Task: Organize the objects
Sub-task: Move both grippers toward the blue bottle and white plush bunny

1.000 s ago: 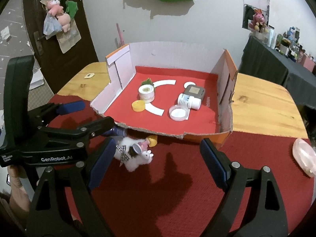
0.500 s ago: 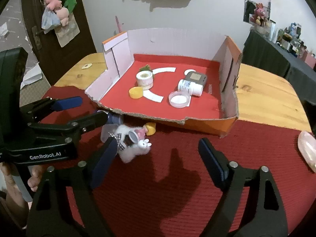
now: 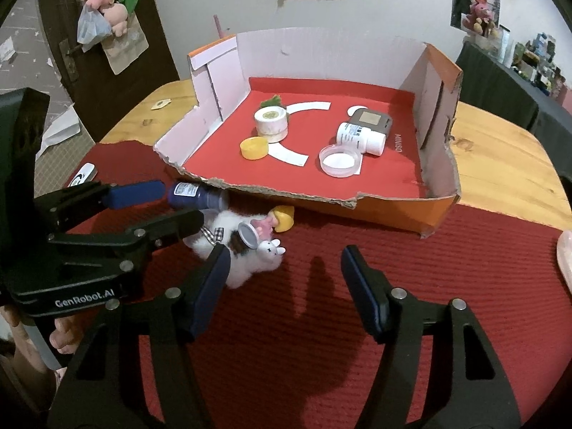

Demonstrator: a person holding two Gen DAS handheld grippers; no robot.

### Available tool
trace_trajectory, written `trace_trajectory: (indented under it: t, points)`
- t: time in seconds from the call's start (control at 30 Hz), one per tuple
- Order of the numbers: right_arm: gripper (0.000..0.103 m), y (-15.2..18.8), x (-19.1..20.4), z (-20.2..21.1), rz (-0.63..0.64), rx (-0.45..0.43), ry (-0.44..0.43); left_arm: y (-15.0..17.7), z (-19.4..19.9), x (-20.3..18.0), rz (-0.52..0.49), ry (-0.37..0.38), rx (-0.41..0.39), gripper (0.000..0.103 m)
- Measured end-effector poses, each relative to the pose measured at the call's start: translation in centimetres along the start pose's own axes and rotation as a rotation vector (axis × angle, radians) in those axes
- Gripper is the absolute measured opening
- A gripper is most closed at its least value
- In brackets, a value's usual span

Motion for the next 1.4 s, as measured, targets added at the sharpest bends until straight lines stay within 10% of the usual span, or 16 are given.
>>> trace_trajectory:
  t: [1.4]
  points:
    - [0.063,-1.0,-0.3,-2.7,-0.014,0.046,-0.036,1.9,-1.8,0.2,0.031,0.051,0.048,0.061]
Point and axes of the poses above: each gripper's, at about its wrist camera, not at the fingertips, and z roughly against the way its jaws point, x to its left, y to its underside, the point moved 8 cm from there along -z, roughly the way its jaws point, and after that the axes turned 15 degrees about -z, right-handed, at the moved point
